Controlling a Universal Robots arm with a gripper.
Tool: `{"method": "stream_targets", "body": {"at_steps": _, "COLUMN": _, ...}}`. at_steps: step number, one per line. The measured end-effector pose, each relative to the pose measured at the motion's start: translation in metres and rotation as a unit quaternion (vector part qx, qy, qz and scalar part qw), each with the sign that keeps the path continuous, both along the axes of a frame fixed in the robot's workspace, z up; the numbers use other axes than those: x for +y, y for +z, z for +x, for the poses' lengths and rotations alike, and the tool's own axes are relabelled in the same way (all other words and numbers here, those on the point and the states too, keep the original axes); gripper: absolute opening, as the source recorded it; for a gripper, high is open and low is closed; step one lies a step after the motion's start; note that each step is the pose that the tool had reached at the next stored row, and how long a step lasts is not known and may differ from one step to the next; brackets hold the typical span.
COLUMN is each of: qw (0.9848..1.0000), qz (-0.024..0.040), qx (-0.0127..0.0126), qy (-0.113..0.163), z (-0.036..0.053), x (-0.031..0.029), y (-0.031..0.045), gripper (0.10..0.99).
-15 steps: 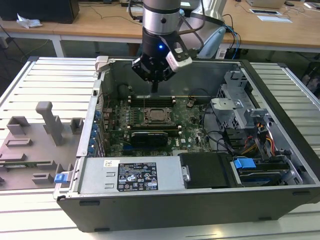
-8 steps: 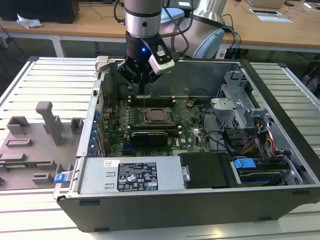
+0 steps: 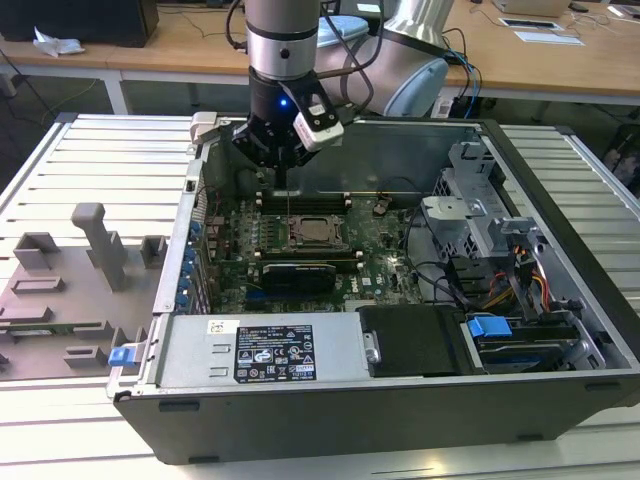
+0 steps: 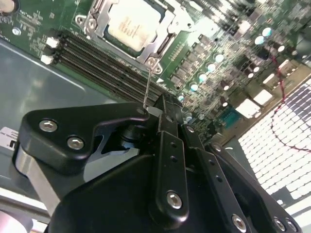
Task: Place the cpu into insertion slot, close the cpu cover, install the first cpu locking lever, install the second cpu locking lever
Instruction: 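Install the first cpu locking lever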
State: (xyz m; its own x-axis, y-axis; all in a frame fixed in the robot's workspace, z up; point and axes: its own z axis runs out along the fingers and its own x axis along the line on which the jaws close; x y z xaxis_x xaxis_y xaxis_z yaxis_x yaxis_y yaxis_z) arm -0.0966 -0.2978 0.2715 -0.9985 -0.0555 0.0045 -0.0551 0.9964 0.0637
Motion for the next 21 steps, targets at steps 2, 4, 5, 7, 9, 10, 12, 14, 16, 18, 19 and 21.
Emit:
{"method": "stream_targets", "body": {"at_steps": 2, "qw": 1.0000, "qz": 0.0002, "qx": 0.0000, "qy": 0.000, "z": 0.0000, "x": 0.0038, "y": -0.0019, "gripper": 0.106}}
{"method": "stream_targets", "body": {"at_steps": 4, "qw": 1.0000, "qz": 0.0003, "qx": 0.0000, "qy": 0.000, "z": 0.0008, "x": 0.0058, "y": -0.0038, "gripper": 0.106}}
{"method": "stream_targets", "body": {"at_steps": 5, "qw": 1.0000, "qz": 0.0003, "qx": 0.0000, "qy": 0.000, "z": 0.0020, "x": 0.0059, "y": -0.0042, "gripper": 0.106}}
{"method": "stream_targets", "body": {"at_steps": 7, "qw": 1.0000, "qz": 0.0002, "qx": 0.0001, "qy": 0.000, "z": 0.0066, "x": 0.0059, "y": -0.0048, "gripper": 0.106}}
{"method": "stream_targets", "body": {"at_steps": 9, "qw": 1.0000, "qz": 0.0002, "qx": 0.0000, "qy": 0.000, "z": 0.0106, "x": 0.0059, "y": -0.0052, "gripper": 0.106}}
{"method": "stream_targets", "body": {"at_steps": 10, "qw": 1.0000, "qz": 0.0002, "qx": 0.0000, "qy": 0.000, "z": 0.0114, "x": 0.0059, "y": -0.0053, "gripper": 0.106}}
{"method": "stream_targets", "body": {"at_steps": 12, "qw": 1.0000, "qz": 0.0002, "qx": 0.0000, "qy": 0.000, "z": 0.0135, "x": 0.0059, "y": -0.0056, "gripper": 0.106}}
{"method": "stream_targets", "body": {"at_steps": 14, "qw": 1.0000, "qz": 0.0003, "qx": 0.0000, "qy": 0.000, "z": 0.0150, "x": 0.0059, "y": -0.0059, "gripper": 0.106}}
{"method": "stream_targets", "body": {"at_steps": 16, "qw": 1.0000, "qz": 0.0002, "qx": 0.0000, "qy": 0.000, "z": 0.0171, "x": 0.0059, "y": -0.0063, "gripper": 0.106}}
{"method": "stream_targets", "body": {"at_steps": 18, "qw": 1.0000, "qz": 0.0003, "qx": 0.0000, "qy": 0.000, "z": 0.0195, "x": 0.0059, "y": -0.0073, "gripper": 0.106}}
{"method": "stream_targets", "body": {"at_steps": 19, "qw": 1.0000, "qz": 0.0002, "qx": 0.0001, "qy": 0.000, "z": 0.0203, "x": 0.0059, "y": -0.0087, "gripper": 0.106}}
{"method": "stream_targets", "body": {"at_steps": 21, "qw": 1.0000, "qz": 0.0002, "qx": 0.0001, "qy": 0.000, "z": 0.0208, "x": 0.0059, "y": -0.0117, "gripper": 0.106}}
